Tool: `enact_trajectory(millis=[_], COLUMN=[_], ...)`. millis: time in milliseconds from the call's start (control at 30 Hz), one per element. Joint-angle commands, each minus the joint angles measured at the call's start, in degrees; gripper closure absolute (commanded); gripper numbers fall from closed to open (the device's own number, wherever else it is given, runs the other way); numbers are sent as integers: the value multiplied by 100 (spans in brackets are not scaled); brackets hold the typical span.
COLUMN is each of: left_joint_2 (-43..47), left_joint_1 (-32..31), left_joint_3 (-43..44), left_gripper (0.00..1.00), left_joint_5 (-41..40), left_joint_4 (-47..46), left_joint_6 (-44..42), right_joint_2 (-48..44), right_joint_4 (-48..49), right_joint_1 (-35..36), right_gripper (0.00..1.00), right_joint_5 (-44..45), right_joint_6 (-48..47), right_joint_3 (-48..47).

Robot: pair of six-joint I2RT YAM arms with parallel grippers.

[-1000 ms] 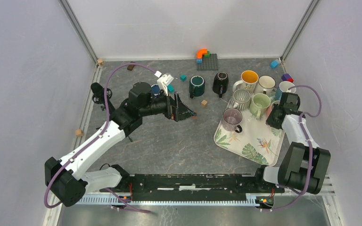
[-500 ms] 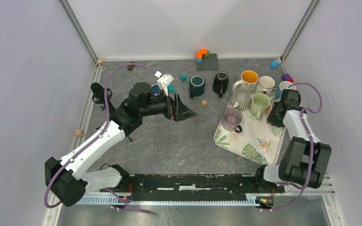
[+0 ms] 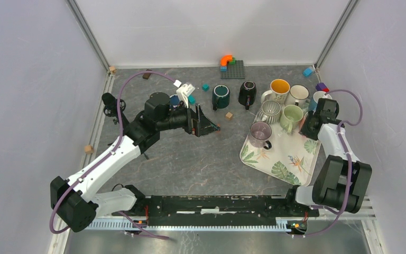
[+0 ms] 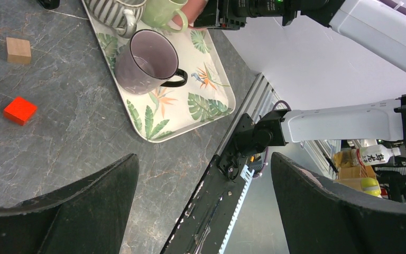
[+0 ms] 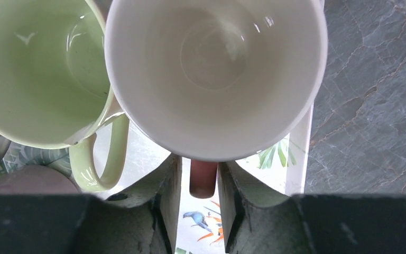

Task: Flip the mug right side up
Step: Place the cup on the tray, then turn over the cup at the center of the board.

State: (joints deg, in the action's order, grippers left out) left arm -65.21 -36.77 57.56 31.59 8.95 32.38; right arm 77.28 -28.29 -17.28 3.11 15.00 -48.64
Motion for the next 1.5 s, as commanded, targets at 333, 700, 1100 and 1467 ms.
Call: enact_trajectory(millis=[333, 700, 1100, 1467], left_joint_2=[-51, -123, -511, -1088], left_joint_1=[-21, -19, -13, 430], left_joint_3=[98, 106, 432, 1131], left_gripper=[0, 0, 0, 0], left_joint_5=[9, -137, -1507, -3533], left_joint_4=[-23, 70, 827, 1918], left_joint_6=[-204, -274, -473, -1150], right_joint_2=[-795, -1478, -2041, -1741], right_joint_4=[23, -19, 373, 1181], right_joint_1=[-16, 146, 962, 2237], right_gripper=[36, 14, 2, 2], right_joint_5=[230, -8, -279, -749], right_joint_6=[-173, -160, 181, 576], right_joint_3=[-295, -505, -387, -172])
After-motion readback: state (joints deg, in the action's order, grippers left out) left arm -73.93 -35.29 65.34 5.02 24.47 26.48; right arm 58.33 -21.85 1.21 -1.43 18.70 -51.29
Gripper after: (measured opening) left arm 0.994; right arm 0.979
